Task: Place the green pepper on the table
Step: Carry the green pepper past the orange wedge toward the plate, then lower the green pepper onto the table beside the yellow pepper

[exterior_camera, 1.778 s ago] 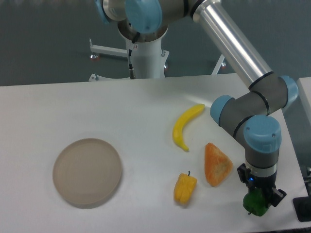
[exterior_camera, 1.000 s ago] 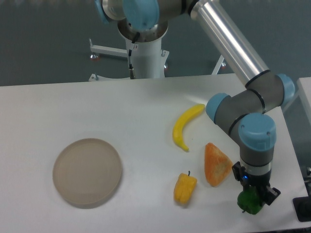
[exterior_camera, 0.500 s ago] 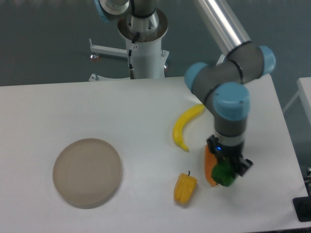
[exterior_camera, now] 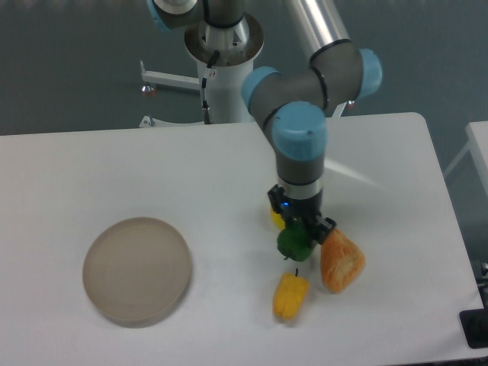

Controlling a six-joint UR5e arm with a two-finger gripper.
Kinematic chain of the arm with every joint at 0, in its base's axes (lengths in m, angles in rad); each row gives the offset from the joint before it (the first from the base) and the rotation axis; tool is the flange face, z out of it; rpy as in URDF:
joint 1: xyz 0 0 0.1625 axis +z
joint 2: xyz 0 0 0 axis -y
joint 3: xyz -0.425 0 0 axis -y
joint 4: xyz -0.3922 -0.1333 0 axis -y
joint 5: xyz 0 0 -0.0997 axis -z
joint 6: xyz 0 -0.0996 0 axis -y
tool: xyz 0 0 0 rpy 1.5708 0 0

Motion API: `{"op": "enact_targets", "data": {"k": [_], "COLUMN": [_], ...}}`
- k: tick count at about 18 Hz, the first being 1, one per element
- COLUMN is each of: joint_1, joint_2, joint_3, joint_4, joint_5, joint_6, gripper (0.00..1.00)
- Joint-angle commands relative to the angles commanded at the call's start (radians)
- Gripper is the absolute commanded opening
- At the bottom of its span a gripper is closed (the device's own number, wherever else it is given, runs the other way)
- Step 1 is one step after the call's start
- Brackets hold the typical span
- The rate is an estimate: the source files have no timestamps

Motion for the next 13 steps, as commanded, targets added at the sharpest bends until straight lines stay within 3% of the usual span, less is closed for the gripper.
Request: {"op": "enact_targets", "data": {"k": [2,13], "joint_1": [-0.017,-0.057], "joint_2": [-0.002,0.005], "joint_3": [-0.023,-0.068], "joint_4": [0.045,0.048], "joint_5": [-0.014,-0.018], "joint_6": [-0.051,-0.076], "gripper": [0.41,0.41]}}
